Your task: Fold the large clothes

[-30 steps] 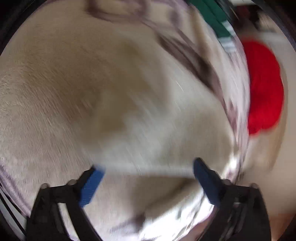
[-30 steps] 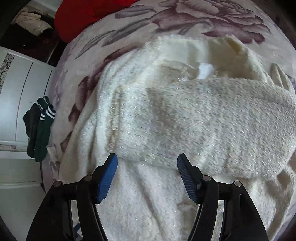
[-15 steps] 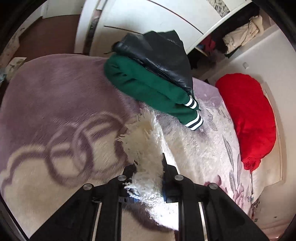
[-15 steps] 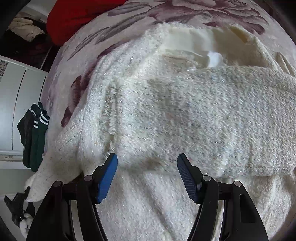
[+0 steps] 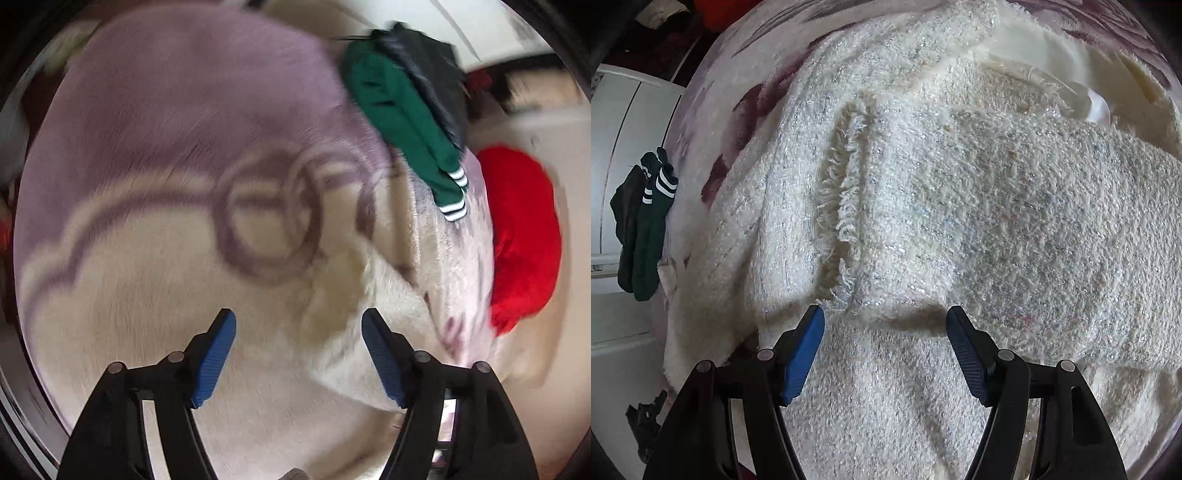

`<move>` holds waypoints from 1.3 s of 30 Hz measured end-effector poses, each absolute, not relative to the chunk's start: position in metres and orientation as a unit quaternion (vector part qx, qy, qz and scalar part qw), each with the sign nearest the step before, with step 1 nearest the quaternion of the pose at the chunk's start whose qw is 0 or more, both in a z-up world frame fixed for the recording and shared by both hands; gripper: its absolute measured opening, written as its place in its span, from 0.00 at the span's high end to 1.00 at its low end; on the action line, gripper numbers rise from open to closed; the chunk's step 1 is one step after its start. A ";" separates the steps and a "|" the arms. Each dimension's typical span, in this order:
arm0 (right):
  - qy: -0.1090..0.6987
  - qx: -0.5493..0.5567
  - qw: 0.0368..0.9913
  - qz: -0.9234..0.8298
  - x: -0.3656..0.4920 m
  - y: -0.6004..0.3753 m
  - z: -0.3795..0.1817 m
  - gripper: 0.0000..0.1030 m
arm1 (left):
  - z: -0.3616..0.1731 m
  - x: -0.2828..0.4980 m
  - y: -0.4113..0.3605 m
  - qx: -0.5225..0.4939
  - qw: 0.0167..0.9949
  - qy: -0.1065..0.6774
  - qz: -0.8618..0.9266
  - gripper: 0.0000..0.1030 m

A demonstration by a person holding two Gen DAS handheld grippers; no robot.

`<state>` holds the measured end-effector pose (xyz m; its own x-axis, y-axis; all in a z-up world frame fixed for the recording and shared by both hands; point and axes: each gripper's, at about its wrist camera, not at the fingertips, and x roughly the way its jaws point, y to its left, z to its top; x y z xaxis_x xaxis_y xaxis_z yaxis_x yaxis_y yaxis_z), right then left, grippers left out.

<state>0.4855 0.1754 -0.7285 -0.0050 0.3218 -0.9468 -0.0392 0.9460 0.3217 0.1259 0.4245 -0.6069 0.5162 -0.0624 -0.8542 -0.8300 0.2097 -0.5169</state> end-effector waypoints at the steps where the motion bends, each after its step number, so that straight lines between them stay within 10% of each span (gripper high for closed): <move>1: 0.696 0.106 0.698 0.127 0.481 0.160 -0.726 0.32 | -0.609 0.141 0.426 -0.533 0.683 0.416 0.276 0.33; 6: 0.696 0.129 0.698 0.108 0.473 0.130 -0.722 0.32 | -0.655 0.228 0.438 -0.463 0.701 0.513 0.178 0.36; 8: 0.697 0.138 0.696 0.101 0.471 0.122 -0.724 0.32 | -0.655 0.256 0.433 -0.398 0.716 0.547 0.171 0.83; 9: 0.697 0.140 0.696 0.099 0.469 0.117 -0.724 0.32 | -0.648 0.265 0.431 -0.380 0.730 0.545 0.163 0.90; 18: 0.684 0.134 0.711 0.090 0.468 0.115 -0.722 0.32 | -0.586 0.291 0.486 -0.419 0.781 0.425 0.184 0.90; 30: 0.681 0.161 0.710 0.083 0.465 0.115 -0.710 0.32 | -0.633 0.176 0.524 -0.575 0.676 0.361 0.286 0.72; 34: 0.671 0.173 0.716 0.085 0.457 0.098 -0.699 0.32 | -0.626 0.161 0.475 -0.597 0.678 0.361 0.232 0.28; 39: 0.662 0.161 0.727 0.086 0.453 0.087 -0.689 0.32 | -0.654 0.185 0.415 -0.663 0.645 0.348 0.153 0.25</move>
